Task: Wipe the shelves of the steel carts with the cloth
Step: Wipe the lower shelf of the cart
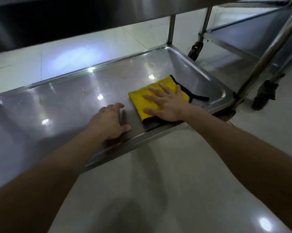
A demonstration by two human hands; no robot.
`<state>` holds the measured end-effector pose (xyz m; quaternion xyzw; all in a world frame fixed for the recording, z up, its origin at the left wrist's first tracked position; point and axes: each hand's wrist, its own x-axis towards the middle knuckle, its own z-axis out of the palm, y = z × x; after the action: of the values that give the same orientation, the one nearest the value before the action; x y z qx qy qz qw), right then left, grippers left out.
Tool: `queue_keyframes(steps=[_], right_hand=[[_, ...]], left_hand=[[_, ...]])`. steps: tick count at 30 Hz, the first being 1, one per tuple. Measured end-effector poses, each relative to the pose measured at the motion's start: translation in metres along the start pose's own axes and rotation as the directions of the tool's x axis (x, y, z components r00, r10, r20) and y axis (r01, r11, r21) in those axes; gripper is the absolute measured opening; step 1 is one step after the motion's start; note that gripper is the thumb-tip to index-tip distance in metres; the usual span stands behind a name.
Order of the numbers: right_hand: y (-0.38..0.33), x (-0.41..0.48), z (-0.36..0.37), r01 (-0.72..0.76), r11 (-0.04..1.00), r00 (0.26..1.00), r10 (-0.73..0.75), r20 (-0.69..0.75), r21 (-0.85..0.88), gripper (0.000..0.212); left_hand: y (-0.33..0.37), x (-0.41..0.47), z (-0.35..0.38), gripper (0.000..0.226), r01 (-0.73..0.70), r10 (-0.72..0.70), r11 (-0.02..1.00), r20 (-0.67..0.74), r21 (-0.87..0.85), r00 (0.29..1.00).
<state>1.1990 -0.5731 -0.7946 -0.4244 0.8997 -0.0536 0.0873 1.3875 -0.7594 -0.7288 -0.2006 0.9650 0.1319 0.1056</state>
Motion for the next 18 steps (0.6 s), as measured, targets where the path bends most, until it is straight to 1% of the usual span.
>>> queue_keyframes(steps=[2, 4, 6, 8, 9, 13, 15, 18], right_hand=[[-0.009, -0.026, 0.008, 0.036, 0.999, 0.999, -0.036, -0.008, 0.002, 0.091], [-0.020, -0.044, 0.013, 0.052, 0.999, 0.999, -0.051, -0.011, 0.006, 0.094], [-0.028, -0.049, 0.012, 0.046, 0.999, 0.999, -0.046, -0.008, 0.003, 0.098], [-0.031, -0.049, 0.010, 0.030, 1.000, 0.999, -0.030, 0.016, -0.006, 0.100], [-0.032, -0.047, 0.010, 0.024, 1.000, 0.999, -0.023, 0.028, -0.008, 0.100], [-0.039, -0.024, 0.014, 0.010, 1.000, 0.999, -0.010, 0.044, 0.001, 0.096], [-0.051, -0.001, 0.014, 0.004, 1.000, 0.999, -0.003, 0.045, -0.004, 0.095], [-0.082, 0.041, 0.014, -0.005, 1.000, 1.000, 0.005, 0.025, -0.005, 0.100]], left_hand=[[-0.004, -0.010, 0.002, 0.098, 0.041, -0.048, 0.997, -0.106, -0.072, 0.993], [-0.013, -0.024, 0.004, 0.101, 0.064, -0.081, 0.995, -0.222, -0.082, 0.972], [-0.030, -0.040, 0.006, 0.096, 0.064, -0.090, 0.993, -0.271, -0.103, 0.959], [-0.057, -0.054, 0.003, 0.088, 0.069, -0.103, 0.990, -0.289, -0.126, 0.952], [-0.073, -0.061, -0.001, 0.084, 0.077, -0.106, 0.991, -0.302, -0.107, 0.947], [-0.137, -0.088, -0.021, 0.071, 0.108, -0.066, 0.988, -0.339, 0.107, 0.939], [-0.159, -0.101, -0.027, 0.074, 0.109, -0.050, 0.979, -0.313, 0.172, 0.948], [-0.181, -0.118, -0.030, 0.091, 0.079, -0.024, 0.970, -0.231, 0.230, 0.973]])
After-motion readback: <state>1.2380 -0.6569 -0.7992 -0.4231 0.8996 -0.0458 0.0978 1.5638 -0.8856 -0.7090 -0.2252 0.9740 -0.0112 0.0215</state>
